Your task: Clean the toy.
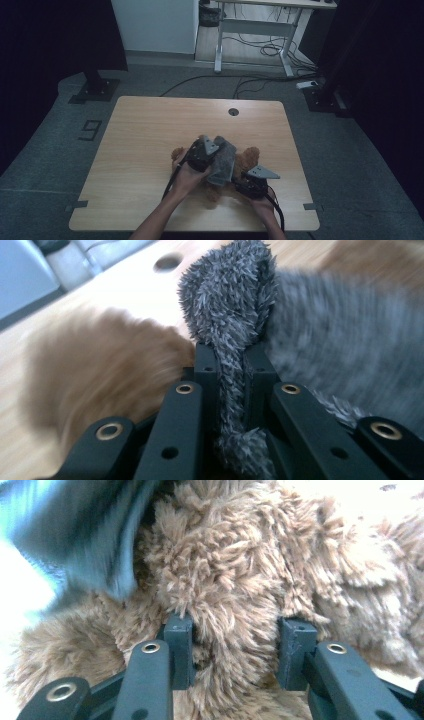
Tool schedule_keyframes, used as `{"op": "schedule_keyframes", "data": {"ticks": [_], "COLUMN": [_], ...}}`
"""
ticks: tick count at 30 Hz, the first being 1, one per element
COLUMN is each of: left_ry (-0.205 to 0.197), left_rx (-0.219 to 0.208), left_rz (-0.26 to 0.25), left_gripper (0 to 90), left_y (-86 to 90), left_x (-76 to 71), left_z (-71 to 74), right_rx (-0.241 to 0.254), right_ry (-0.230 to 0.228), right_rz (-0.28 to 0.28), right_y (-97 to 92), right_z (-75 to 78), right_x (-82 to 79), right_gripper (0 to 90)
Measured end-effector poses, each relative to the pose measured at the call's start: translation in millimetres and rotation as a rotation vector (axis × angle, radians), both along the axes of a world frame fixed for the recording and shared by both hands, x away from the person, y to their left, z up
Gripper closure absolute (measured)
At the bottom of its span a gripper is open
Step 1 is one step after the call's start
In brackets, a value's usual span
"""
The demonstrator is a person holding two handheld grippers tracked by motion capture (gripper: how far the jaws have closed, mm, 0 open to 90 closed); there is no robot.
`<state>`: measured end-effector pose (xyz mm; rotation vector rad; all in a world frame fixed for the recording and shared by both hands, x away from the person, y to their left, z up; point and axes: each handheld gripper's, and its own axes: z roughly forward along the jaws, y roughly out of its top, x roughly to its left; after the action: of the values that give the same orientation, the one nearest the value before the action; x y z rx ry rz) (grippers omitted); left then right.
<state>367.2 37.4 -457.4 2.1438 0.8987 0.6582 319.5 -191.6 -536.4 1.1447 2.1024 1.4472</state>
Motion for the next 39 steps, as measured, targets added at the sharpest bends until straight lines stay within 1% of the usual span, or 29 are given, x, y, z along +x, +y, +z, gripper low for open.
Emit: {"op": "schedule_keyframes", "data": {"ticks": [2, 3, 5, 6, 8, 11, 12, 14, 17, 21, 22, 23, 26, 29, 32, 34, 35, 36, 37, 38, 39], "left_ry": [0.019, 0.02, 0.011, 0.004, -0.007, -0.008, -0.01, -0.028, -0.025, -0.006, -0.003, 0.002, 0.001, 0.001, -0.002, 0.006, 0.018, 0.031, 0.042, 0.042, 0.04], "left_rx": [-0.049, -0.07, -0.091, -0.091, -0.105, -0.12, -0.119, -0.084, -0.072, -0.076, -0.078, -0.089, -0.082, -0.084, -0.096, -0.103, -0.112, -0.126, -0.129, -0.112, -0.105], "left_rz": [0.017, 0.018, 0.021, 0.023, 0.034, 0.059, 0.069, 0.1, 0.127, 0.181, 0.187, 0.194, 0.192, 0.181, 0.155, 0.126, 0.101, 0.083, 0.071, 0.065, 0.057], "left_gripper": [80.2, 80.2, 80.2, 80.1, 80.2, 80.1, 80.1, 80.1, 80.1, 80.0, 80.0, 79.9, 79.9, 80.0, 80.0, 80.0, 79.9, 79.9, 79.9, 79.9, 79.9], "left_y": [19.5, 29.3, 39.2, 43.7, 51.5, 64.9, 67.7, 75.8, 88.2, 108.0, 111.1, 114.8, 114.4, 106.1, 92.6, 81.4, 73.9, 69.3, 61.2, 56.1, 48.9], "left_x": [1.3, 0.3, -2.8, -4.7, -7.6, -8.3, -8.3, -9.4, -9.2, -5.7, -4.9, -4.1, -3.2, -0.4, 2.4, 4.5, 6.4, 7.8, 10.1, 10.8, 11.4], "left_z": [-3.6, -3.3, -2.9, -2.6, -1.6, 1.6, 2.3, 4.0, 3.9, 1.7, 1.1, 0.6, 1.2, 4.0, 8.5, 10.9, 11.8, 11.9, 11.6, 11.7, 11.2], "right_rx": [0.003, 0.003, 0.004, 0.005, 0.009, 0.008, 0.009, 0.009, 0.012, 0.012, 0.012, 0.012, 0.013, 0.014, 0.014, 0.014, 0.014, 0.014, 0.014, 0.014, 0.014], "right_ry": [0.002, 0.002, 0.002, 0.001, 0.001, 0.0, 0.0, 0.0, 0.0, 0.0, 0.0, -0.001, 0.001, 0.001, 0.0, 0.0, 0.0, -0.002, -0.002, -0.001, -0.001], "right_rz": [-0.005, -0.005, -0.005, -0.002, -0.001, 0.0, 0.0, -0.001, 0.0, -0.002, -0.003, -0.003, -0.005, -0.007, -0.007, -0.008, -0.008, -0.008, -0.008, -0.008, -0.008], "right_y": [0.7, 0.7, 0.8, 0.6, 0.4, 0.3, 0.2, 0.1, 0.0, 0.0, 0.0, 0.1, 0.2, 0.2, 0.1, 0.1, 0.1, 0.1, 0.1, 0.1, 0.1], "right_z": [0.0, 0.0, 0.0, -0.1, -0.3, -0.3, -0.3, -0.3, -0.4, -0.4, -0.4, -0.4, -0.5, -0.5, -0.7, -0.7, -0.8, -0.9, -0.9, -0.9, -0.9], "right_x": [0.0, 0.0, 0.2, 0.3, 0.3, 0.1, 0.1, 0.1, 0.3, 0.3, 0.2, 0.2, 0.6, 0.8, 0.7, 0.6, 0.5, 0.5, 0.5, 0.4, 0.4], "right_gripper": [59.1, 59.1, 59.1, 59.1, 59.2, 59.1, 59.1, 59.1, 59.1, 59.1, 59.1, 59.1, 59.1, 59.1, 59.1, 59.1, 59.1, 59.1, 59.1, 59.1, 59.1]}}
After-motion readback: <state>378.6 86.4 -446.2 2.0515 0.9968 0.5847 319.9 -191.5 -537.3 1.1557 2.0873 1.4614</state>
